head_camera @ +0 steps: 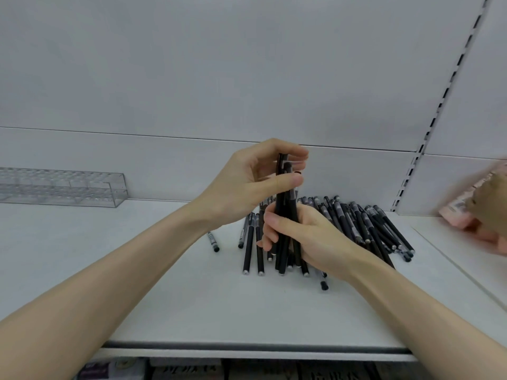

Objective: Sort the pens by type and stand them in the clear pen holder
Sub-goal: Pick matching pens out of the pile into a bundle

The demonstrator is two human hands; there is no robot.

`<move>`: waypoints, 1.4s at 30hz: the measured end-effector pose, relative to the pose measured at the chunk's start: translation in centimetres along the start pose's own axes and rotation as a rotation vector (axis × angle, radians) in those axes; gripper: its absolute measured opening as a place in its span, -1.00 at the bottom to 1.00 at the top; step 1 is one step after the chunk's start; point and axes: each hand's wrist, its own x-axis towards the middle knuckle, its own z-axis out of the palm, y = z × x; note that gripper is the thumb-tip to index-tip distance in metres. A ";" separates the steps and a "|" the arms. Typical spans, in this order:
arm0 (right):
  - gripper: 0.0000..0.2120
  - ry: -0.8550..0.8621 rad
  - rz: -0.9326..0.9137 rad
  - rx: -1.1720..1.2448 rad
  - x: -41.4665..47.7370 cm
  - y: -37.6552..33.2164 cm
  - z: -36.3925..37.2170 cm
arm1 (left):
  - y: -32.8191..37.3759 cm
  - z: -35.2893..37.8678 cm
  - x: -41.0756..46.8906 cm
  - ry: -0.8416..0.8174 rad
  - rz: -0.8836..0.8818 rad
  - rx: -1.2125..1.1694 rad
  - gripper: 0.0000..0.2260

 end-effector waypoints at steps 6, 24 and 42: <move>-0.85 0.021 0.048 0.030 0.0 -0.1 0.0 | -0.2 0.2 -0.1 -0.048 -0.055 0.084 -0.78; -0.81 0.295 0.147 0.267 3.1 0.0 -3.8 | -8.6 -0.1 2.2 0.003 -0.612 0.552 -0.76; -0.78 0.400 0.176 0.277 3.1 0.9 -4.3 | -9.6 0.0 5.3 -0.129 -0.693 0.455 -0.71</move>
